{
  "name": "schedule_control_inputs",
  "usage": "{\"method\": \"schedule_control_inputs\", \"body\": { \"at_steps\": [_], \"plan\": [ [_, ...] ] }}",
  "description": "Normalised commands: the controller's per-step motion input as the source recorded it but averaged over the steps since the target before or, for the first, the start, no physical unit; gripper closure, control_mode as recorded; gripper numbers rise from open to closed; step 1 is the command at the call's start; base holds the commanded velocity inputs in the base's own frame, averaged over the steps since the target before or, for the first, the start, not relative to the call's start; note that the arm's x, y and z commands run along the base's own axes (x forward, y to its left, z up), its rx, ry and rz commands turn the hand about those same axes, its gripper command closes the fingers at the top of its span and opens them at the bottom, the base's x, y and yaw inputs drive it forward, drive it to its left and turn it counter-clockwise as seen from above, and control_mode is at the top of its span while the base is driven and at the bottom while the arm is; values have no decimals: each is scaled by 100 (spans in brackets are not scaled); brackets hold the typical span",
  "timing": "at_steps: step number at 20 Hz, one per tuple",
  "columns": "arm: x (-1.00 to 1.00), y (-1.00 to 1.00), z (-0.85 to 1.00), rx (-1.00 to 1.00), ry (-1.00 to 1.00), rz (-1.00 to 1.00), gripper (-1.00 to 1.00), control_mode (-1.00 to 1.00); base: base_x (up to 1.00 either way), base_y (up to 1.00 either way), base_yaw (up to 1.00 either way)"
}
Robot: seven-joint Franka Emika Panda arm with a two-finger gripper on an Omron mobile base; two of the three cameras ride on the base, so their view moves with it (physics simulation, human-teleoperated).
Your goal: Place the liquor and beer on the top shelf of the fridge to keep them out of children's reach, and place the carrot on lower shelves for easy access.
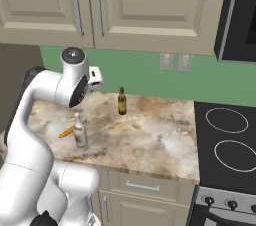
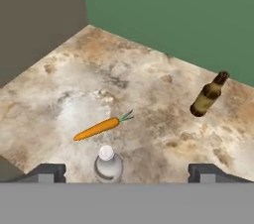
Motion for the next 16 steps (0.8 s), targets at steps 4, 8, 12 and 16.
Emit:
{"method": "schedule_control_inputs", "body": {
  "at_steps": [4,8,12,16],
  "plan": [
    [-3,-13,0,0,-1,46,-100,-100,0,0,0],
    [-4,-28,0,4,-3,50,-100,-100,0,0,0],
    [-6,-35,-2,11,-8,44,-100,-100,0,0,0],
    [-1,-7,-21,14,-16,28,-100,-100,0,0,0]
  ]
}}
